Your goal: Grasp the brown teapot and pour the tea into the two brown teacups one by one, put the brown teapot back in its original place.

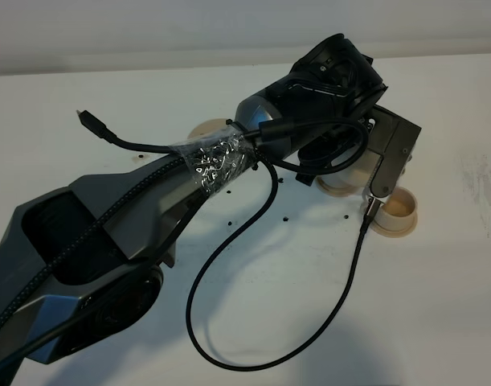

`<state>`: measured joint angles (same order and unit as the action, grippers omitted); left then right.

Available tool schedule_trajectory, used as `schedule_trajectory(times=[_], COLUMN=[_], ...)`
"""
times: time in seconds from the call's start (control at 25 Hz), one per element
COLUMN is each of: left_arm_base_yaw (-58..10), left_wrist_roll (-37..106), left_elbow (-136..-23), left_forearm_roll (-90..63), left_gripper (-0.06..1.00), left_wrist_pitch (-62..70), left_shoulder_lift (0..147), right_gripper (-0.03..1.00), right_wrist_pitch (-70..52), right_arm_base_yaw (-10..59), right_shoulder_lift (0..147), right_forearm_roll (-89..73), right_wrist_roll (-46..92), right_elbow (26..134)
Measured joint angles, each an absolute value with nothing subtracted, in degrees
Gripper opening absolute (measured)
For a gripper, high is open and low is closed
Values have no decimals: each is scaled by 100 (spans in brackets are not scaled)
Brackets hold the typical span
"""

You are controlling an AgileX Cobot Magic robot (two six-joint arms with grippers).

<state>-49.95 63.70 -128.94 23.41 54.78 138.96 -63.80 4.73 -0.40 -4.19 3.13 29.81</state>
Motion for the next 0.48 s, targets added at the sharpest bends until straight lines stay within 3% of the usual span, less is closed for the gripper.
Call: schedule_trajectory(times=[0.48], left_arm_base_yaw=[-5094], left_wrist_roll=[6462], left_elbow=[-12894], left_forearm_roll=[2571], left_gripper=[8], left_wrist_pitch=[5478], left_shoulder_lift=[13896], right_gripper=[41], right_wrist_pitch=[-6380], right_arm_base_yaw=[473], right_shoulder_lift=[-40], right_forearm_roll=[-419], right_wrist_roll=[313], right_elbow=[2981])
